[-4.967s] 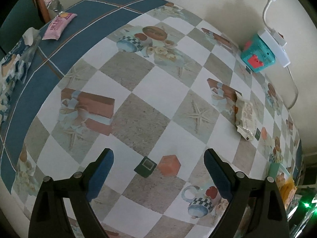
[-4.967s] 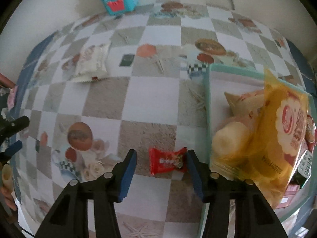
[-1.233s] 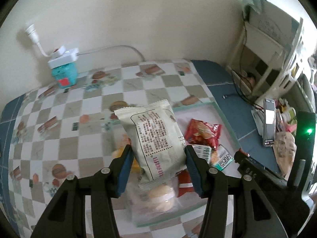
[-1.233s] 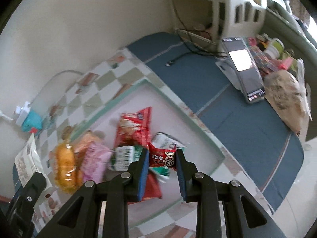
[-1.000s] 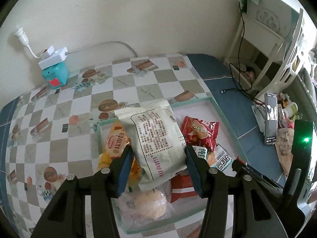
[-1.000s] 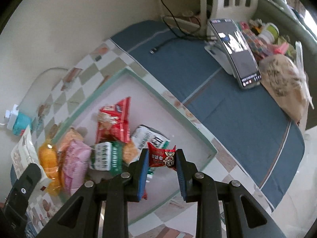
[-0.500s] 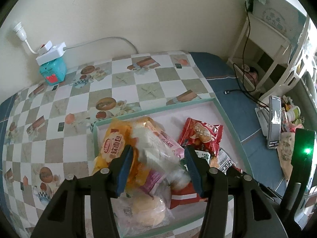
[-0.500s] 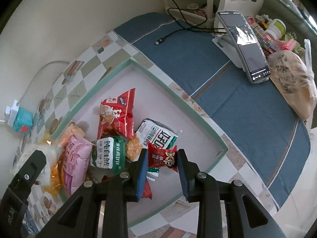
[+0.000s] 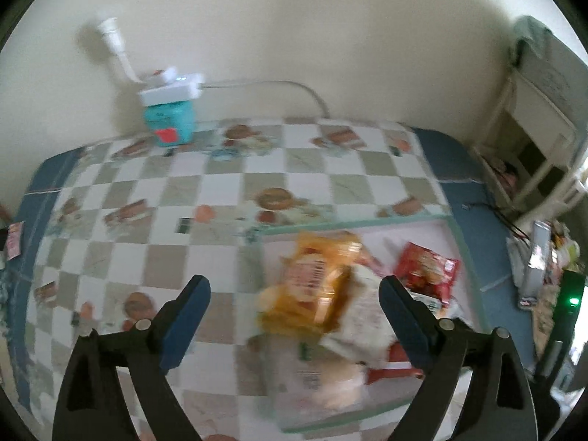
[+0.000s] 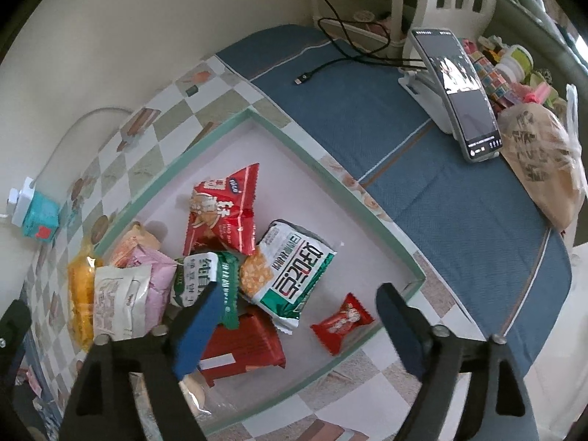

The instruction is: Organize snacks

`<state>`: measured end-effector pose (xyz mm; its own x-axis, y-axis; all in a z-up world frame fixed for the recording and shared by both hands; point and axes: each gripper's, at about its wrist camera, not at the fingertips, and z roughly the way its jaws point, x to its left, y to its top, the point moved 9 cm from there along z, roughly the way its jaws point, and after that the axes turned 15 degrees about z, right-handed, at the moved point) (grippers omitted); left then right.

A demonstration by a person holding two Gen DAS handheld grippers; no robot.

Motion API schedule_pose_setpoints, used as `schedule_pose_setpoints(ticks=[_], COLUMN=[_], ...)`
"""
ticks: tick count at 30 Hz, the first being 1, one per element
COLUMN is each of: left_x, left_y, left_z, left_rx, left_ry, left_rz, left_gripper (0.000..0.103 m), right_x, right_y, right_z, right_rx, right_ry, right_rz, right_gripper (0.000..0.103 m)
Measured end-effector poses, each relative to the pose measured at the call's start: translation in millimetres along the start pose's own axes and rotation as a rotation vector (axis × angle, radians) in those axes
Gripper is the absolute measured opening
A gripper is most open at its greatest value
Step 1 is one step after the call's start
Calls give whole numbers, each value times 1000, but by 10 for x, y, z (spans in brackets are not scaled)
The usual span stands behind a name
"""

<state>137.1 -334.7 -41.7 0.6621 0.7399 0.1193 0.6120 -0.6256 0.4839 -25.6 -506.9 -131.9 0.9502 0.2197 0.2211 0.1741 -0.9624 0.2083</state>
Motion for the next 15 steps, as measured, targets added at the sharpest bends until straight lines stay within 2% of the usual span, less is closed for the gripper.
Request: schedule_pose_setpoints(ticks=[3,4,7,12,15], left_x=[268,348,608,935,1096], left_y=[-88,-113,-217,-415,-548], left_z=[-12,-14,-29,-69,-117], left_rx=[10,12,22,41,54], left_ry=[72,100,177,195,242], left_rz=[-34,-43,-68,-126,-122], left_gripper=[94,99,102,102,102], right_x=[82,108,201,363,448], right_y=[-21,-30,-70,-159,-219], right_z=[-35,-49,-87,-151,-213], right_rx=[-11,-17,-34,-65,-84], right_ry=[15,17,25,27,27], right_rz=[-22,-32,-66,-137,-173], right_gripper=[100,103,103,103,103])
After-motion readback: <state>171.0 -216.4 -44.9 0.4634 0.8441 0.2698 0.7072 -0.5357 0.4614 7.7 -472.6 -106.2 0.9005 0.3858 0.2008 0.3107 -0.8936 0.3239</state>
